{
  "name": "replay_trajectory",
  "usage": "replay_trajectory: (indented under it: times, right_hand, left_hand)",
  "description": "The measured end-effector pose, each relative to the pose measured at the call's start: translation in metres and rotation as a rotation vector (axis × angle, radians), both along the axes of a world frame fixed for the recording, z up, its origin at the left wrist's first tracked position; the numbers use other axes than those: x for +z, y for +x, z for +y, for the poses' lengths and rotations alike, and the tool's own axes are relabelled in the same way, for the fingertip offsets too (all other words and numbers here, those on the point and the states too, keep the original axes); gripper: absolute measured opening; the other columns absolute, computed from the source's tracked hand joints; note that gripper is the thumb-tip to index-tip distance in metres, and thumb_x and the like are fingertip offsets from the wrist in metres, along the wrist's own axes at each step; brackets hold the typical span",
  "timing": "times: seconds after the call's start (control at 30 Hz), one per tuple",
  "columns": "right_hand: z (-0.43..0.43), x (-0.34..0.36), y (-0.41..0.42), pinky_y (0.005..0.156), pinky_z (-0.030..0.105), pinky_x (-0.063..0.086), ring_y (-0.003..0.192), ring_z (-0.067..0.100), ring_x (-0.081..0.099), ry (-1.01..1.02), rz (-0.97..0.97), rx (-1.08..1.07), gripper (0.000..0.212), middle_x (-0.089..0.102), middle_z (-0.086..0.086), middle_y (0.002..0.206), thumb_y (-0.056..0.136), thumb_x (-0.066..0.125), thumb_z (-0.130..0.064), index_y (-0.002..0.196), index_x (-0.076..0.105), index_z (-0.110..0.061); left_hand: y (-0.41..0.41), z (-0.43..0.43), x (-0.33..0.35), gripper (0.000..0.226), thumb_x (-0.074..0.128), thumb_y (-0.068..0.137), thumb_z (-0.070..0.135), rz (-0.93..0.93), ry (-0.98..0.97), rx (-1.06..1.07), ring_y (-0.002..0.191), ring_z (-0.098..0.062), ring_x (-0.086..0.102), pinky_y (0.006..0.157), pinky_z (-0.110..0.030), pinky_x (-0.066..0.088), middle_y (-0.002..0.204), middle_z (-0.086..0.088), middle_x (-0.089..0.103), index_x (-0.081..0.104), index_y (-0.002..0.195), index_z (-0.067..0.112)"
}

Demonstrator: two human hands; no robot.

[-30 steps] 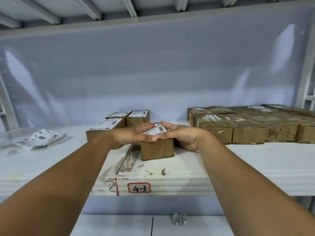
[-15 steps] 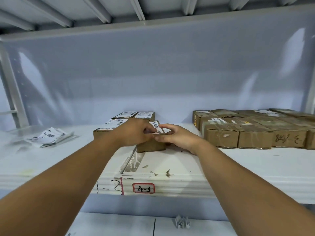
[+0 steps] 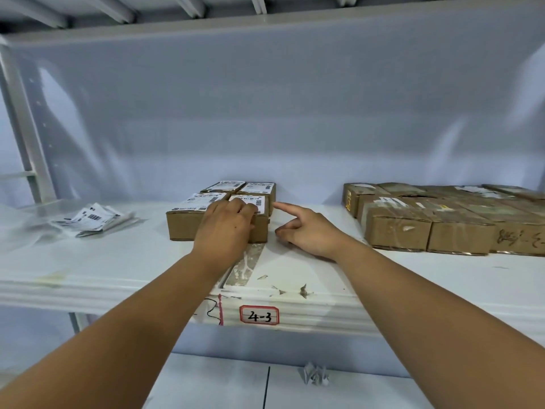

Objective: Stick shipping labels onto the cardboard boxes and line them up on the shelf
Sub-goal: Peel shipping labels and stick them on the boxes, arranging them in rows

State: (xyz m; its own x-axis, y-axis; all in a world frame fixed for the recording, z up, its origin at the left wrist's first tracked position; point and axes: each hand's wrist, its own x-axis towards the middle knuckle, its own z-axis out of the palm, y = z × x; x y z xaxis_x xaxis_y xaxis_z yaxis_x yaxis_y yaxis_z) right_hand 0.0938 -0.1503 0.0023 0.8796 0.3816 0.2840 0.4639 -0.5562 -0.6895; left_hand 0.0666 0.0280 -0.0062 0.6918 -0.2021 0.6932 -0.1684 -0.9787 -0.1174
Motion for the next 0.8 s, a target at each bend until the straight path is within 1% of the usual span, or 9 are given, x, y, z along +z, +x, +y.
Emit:
replay_trajectory:
  times: [0.07,0.13,0.27,0.33,0.43,0.57,0.63,0.7,0.8]
  right_hand:
    - [0.0,0.001,-0.002,0.078,0.024,0.049,0.093,0.02,0.065,0.005,0.015,0.001,0.058,0.071,-0.007,0.1,0.087,0.061,-0.023,0.137,0.041,-0.046]
    - [0.0,0.001,-0.002,0.077,0.02,0.047,0.095,0.017,0.065,-0.002,0.023,-0.013,0.055,0.071,-0.009,0.099,0.086,0.062,-0.023,0.135,0.045,-0.042]
    - [-0.002,0.0,-0.001,0.067,0.014,0.043,0.077,0.008,0.06,0.007,0.019,-0.047,0.031,0.071,-0.004,0.094,0.085,0.063,-0.022,0.115,0.063,-0.03]
    - [-0.004,-0.001,-0.002,0.065,0.014,0.043,0.075,0.008,0.06,-0.017,-0.026,-0.089,0.018,0.07,-0.002,0.092,0.086,0.061,-0.022,0.102,0.068,-0.026]
    - [-0.007,-0.001,-0.005,0.081,0.026,0.05,0.091,0.016,0.062,-0.094,-0.219,-0.224,0.018,0.07,0.0,0.094,0.087,0.054,-0.017,0.093,0.071,-0.02]
    - [-0.01,0.011,-0.017,0.086,0.029,0.039,0.118,0.021,0.043,-0.318,-0.534,-0.472,0.029,0.06,0.002,0.116,0.09,0.046,-0.02,0.113,0.065,-0.02]
    - [-0.012,0.016,-0.024,0.097,0.032,0.031,0.128,0.024,0.032,-0.401,-0.63,-0.58,0.036,0.049,0.003,0.131,0.089,0.047,-0.022,0.123,0.059,-0.02]
    - [-0.019,0.017,-0.028,0.105,0.038,0.023,0.133,0.027,0.023,-0.469,-0.587,-0.633,0.042,0.038,0.007,0.139,0.088,0.048,-0.022,0.13,0.051,-0.021]
    - [-0.035,0.015,-0.032,0.109,0.044,0.018,0.133,0.032,0.022,-0.567,-0.443,-0.712,0.049,0.034,0.012,0.139,0.087,0.046,-0.024,0.136,0.041,-0.023]
  left_hand:
    - [0.0,0.0,0.0,0.03,0.049,0.093,0.019,-0.001,0.026,0.063,0.111,-0.026,0.05,0.104,-0.037,0.026,0.118,-0.004,0.057,0.053,0.123,0.019]
    - [0.0,0.002,-0.002,0.033,0.05,0.09,0.016,0.019,0.018,0.118,0.115,-0.024,0.05,0.11,-0.038,0.02,0.12,-0.002,0.056,0.05,0.123,0.021]
    - [-0.001,0.005,-0.002,0.037,0.048,0.088,0.01,0.069,-0.055,0.113,0.118,-0.026,0.048,0.111,-0.042,0.023,0.122,-0.004,0.055,0.049,0.123,0.018]
    - [-0.001,0.005,-0.003,0.036,0.047,0.086,0.009,0.061,-0.102,0.095,0.115,-0.028,0.049,0.107,-0.041,0.027,0.119,-0.006,0.057,0.053,0.12,0.015]
    - [-0.001,0.002,-0.004,0.03,0.045,0.087,0.012,0.0,-0.191,-0.001,0.105,-0.033,0.051,0.092,-0.039,0.038,0.113,-0.012,0.059,0.06,0.113,0.005]
    - [0.0,-0.001,-0.004,0.038,0.036,0.084,0.026,0.004,-0.149,-0.15,0.097,-0.032,0.056,0.08,-0.039,0.048,0.105,-0.009,0.062,0.063,0.101,0.006]
    - [-0.002,-0.001,-0.003,0.036,0.04,0.081,0.028,0.048,-0.092,-0.18,0.098,-0.031,0.057,0.081,-0.038,0.049,0.106,-0.007,0.063,0.063,0.102,0.009]
    - [-0.004,-0.002,-0.002,0.04,0.044,0.08,0.028,0.069,-0.07,-0.196,0.103,-0.031,0.057,0.086,-0.039,0.048,0.112,-0.008,0.063,0.064,0.109,0.01]
    - [-0.01,-0.004,0.0,0.047,0.042,0.081,0.032,0.1,-0.013,-0.211,0.111,-0.028,0.056,0.089,-0.035,0.046,0.123,-0.006,0.061,0.062,0.118,0.011]
